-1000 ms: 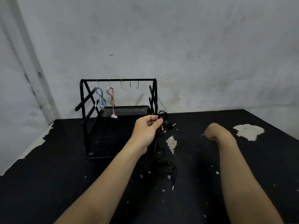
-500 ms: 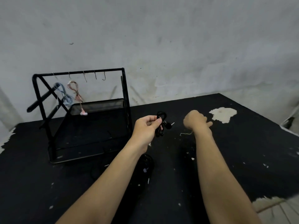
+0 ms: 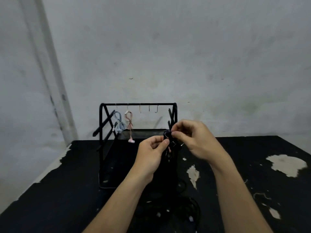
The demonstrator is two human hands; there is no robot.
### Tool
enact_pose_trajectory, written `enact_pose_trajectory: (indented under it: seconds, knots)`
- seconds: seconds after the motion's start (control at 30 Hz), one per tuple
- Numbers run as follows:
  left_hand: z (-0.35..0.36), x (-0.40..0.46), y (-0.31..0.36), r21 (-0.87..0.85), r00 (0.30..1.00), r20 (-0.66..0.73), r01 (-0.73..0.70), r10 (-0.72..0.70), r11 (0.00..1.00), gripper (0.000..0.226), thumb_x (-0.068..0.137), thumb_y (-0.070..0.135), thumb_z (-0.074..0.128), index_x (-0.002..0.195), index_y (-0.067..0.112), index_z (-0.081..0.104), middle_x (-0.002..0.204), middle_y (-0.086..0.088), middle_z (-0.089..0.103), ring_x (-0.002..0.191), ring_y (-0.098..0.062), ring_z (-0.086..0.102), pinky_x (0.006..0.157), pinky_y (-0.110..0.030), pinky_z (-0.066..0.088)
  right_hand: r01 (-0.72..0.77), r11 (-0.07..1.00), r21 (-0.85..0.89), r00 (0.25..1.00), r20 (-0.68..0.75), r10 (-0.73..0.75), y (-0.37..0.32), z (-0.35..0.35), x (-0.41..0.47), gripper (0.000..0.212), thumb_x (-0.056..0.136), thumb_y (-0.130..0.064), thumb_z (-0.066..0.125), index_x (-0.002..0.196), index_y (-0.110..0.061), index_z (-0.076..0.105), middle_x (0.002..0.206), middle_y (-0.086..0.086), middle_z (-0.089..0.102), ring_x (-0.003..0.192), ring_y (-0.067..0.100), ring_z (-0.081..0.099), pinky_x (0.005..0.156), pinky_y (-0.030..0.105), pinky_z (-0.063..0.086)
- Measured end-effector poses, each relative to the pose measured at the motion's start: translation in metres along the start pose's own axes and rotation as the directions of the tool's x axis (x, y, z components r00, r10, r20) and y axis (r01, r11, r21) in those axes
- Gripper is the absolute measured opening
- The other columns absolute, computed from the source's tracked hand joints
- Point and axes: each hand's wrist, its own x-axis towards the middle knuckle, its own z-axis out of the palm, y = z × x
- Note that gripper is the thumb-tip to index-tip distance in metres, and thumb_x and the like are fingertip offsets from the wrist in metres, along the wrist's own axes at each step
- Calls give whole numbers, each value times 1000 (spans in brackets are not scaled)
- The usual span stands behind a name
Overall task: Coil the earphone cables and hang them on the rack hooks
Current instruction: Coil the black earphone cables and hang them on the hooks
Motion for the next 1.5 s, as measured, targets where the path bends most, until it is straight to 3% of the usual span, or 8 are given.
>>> enact_pose_trajectory:
  seconds: [0.17, 0.4, 0.53, 0.63, 0.93, 1.2, 1.4, 1.5]
  knots:
    - [-16, 6, 3, -18, 998, -58, 24, -25, 1000, 20, 92, 5, 65, 77, 15, 72, 66, -3, 69, 60, -10, 62, 65, -23, 51, 161, 976, -148, 977, -114, -179, -1, 32, 9, 19, 91, -6, 68, 102, -18, 78, 91, -12, 73, 88, 0, 66, 81, 15, 48]
    - [-20, 17, 1, -61, 998, -50, 42, -45, 997, 11, 92, 5, 64, 86, 9, 73, 81, -11, 74, 73, -16, 67, 75, -28, 53, 230, 936, -267, 953, -132, -272, -1, 50, 14, 12, 90, -7, 68, 95, -16, 75, 90, -13, 59, 84, -1, 57, 78, 11, 41]
    - [-20, 20, -7, -42, 996, -83, 34, -37, 999, 14, 92, -1, 62, 85, 9, 71, 78, -9, 73, 70, -13, 66, 71, -22, 52, 160, 946, -282, 982, -52, -181, 6, 53, 13, 14, 91, -20, 70, 95, -31, 76, 89, -17, 59, 89, 4, 57, 90, 38, 40]
    - [-23, 21, -11, -49, 996, -67, 49, -52, 998, 15, 92, -2, 62, 88, 9, 72, 77, -8, 73, 69, -11, 66, 69, -20, 53, 86, 947, -311, 996, -9, -93, 10, 49, 12, 15, 91, -24, 70, 93, -37, 77, 88, -20, 61, 93, 0, 56, 96, 42, 32]
    - [-28, 21, -7, -68, 999, -44, -5, 2, 998, 13, 90, -4, 63, 91, 9, 68, 71, -2, 71, 61, -9, 63, 65, -19, 53, -22, 987, -161, 1000, 12, 24, 2, 36, 13, 5, 87, -21, 76, 87, -25, 77, 81, -18, 72, 82, -10, 63, 71, 3, 41]
    - [-26, 18, -9, -94, 998, -46, 33, -37, 995, 15, 89, -1, 67, 97, 12, 66, 79, -3, 74, 67, -14, 65, 68, -24, 56, -210, 973, -97, 975, 56, 216, 5, 28, 10, 2, 86, -27, 77, 86, -25, 78, 78, -8, 75, 75, -2, 68, 65, 9, 48]
    - [-21, 16, -10, -175, 998, -63, 10, -21, 984, 13, 91, -1, 64, 96, 10, 68, 78, -1, 74, 65, -9, 65, 70, -22, 56, -371, 911, 181, 929, 79, 363, 8, 28, 9, 4, 81, -18, 81, 80, -19, 77, 77, 0, 77, 76, 10, 72, 77, 23, 55]
    - [-21, 14, -10, -301, 998, -30, 50, -62, 952, 12, 92, -2, 61, 101, 6, 66, 77, -2, 72, 61, -6, 63, 71, -21, 56, -409, 857, 313, 912, 172, 372, 10, 28, 10, 8, 85, -9, 75, 80, -15, 74, 69, -3, 73, 66, 6, 65, 69, 18, 52]
